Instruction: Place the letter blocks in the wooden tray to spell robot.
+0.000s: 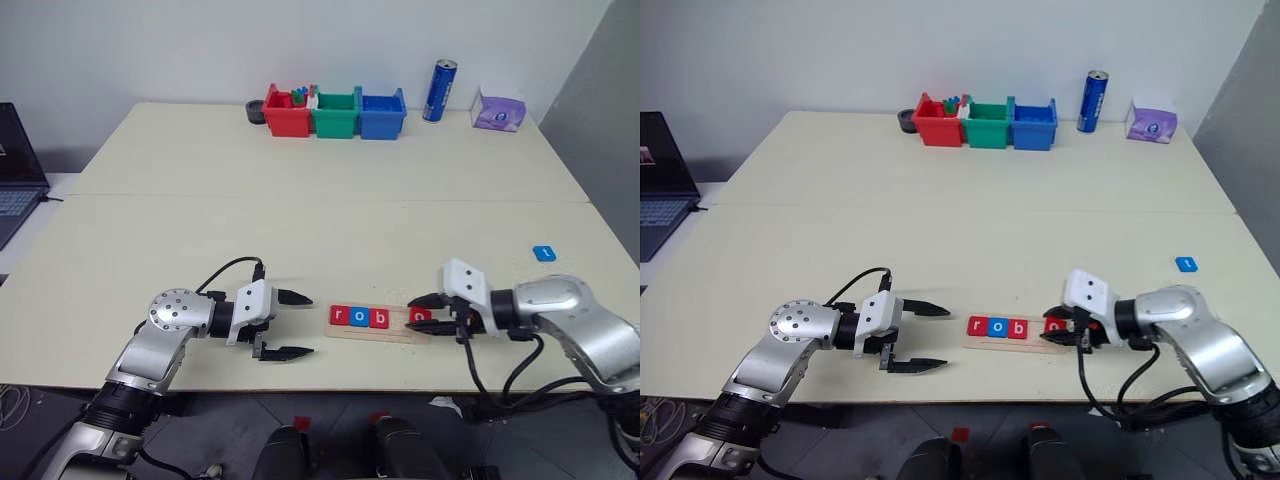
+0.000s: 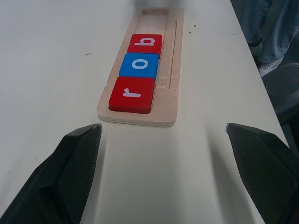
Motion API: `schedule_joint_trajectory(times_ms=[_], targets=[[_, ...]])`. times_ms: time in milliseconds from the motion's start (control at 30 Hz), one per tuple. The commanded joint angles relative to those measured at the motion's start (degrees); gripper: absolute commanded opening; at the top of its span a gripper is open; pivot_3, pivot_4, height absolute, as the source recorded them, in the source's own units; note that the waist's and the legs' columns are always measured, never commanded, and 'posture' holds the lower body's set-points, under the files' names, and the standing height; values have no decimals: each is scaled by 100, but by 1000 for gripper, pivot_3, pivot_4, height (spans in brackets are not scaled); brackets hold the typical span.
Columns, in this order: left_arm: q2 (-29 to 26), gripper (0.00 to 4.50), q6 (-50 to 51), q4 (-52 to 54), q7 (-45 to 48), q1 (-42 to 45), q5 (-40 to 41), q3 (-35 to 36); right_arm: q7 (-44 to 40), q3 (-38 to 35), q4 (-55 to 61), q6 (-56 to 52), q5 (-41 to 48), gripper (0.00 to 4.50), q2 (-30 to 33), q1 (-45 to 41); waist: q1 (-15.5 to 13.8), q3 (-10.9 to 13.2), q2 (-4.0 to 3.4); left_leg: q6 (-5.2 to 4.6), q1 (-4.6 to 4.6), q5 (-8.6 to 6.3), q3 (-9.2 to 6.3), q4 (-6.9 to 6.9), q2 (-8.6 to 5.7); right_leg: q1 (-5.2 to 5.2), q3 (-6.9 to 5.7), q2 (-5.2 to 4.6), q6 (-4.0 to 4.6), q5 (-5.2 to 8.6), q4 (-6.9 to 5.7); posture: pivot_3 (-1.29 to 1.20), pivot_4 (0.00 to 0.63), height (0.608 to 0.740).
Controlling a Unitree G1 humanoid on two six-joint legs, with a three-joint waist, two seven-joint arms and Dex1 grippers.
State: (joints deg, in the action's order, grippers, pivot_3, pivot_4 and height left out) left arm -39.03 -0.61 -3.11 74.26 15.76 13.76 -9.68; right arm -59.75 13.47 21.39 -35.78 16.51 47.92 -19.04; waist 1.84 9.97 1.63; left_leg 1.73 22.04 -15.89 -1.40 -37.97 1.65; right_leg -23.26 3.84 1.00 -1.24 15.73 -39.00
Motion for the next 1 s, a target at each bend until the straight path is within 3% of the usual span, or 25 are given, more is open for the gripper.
schedule_joint_trajectory(times_ms=[33,867,1000], targets=[[-37,4500,-82,170,-42,-10,21,71,-28,179,-99,140,-186,1373,-64,-231,-2,0,0,0,0,0,1,0,0,0,-1,0,0,0,0,0,150,740],[-25,4500,-53,286,-149,-62,-15,21,-332,696,-840,616,-728,1373,-451,-650,-2,0,-1,0,0,0,-1,0,1,0,-8,-2,9,-5,-2,0,150,740],[-37,4500,-69,304,-144,-100,-14,34,-339,653,-778,552,-662,2701,-509,-665,-1,0,-1,0,0,0,-2,0,1,0,-7,-2,9,-5,-2,0,150,740]])
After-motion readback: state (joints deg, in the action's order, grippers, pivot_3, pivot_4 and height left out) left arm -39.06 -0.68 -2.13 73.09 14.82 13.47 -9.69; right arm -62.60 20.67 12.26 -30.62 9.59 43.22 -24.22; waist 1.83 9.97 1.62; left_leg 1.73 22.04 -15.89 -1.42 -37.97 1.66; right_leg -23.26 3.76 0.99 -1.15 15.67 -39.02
